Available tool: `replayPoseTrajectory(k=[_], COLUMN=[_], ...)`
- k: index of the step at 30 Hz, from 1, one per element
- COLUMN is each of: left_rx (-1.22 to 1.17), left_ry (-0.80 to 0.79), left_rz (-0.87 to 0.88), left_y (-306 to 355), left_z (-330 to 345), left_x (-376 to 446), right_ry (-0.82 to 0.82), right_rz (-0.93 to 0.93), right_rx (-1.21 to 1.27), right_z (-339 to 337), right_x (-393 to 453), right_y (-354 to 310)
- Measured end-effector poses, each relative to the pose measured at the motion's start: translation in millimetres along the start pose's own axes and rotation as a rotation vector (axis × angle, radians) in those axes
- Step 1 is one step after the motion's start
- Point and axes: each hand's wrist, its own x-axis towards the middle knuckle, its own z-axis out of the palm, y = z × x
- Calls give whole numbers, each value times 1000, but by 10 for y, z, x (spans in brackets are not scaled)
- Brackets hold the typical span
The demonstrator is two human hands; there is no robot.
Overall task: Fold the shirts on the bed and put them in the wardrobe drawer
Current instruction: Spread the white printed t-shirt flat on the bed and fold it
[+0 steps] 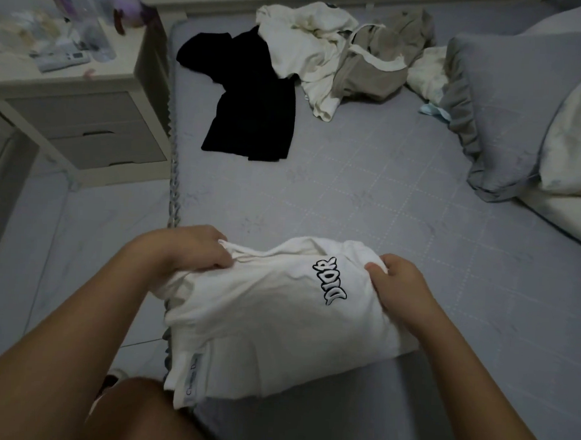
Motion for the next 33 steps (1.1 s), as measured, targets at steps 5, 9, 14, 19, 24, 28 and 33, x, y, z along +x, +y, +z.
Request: replayPoseTrajectory(k=[5, 9, 14, 19, 24, 28, 33], left_rx=[183, 22, -103, 399, -8, 105, 86], left_ry=[177, 441, 415, 298, 358, 202, 172], left_rz=[-37, 93, 234, 259, 322, 195, 4], left_y=[-202, -246, -59, -3, -15, 20, -83], left_z=[525, 643, 603, 630, 423, 575, 855], left_x=[251, 66, -205, -186, -180, 42, 144], right_ry=[109, 230, 135, 53, 213, 261, 201], right_rz=[34, -21, 24, 91, 74, 98, 159], right_rx=[-101, -11, -53, 90, 141, 75, 117], right_z=[207, 127, 205, 174, 37, 46, 55], right_x=[32, -11, -59, -99, -184, -357, -325], right_y=[17, 20, 40, 13, 155, 310, 323])
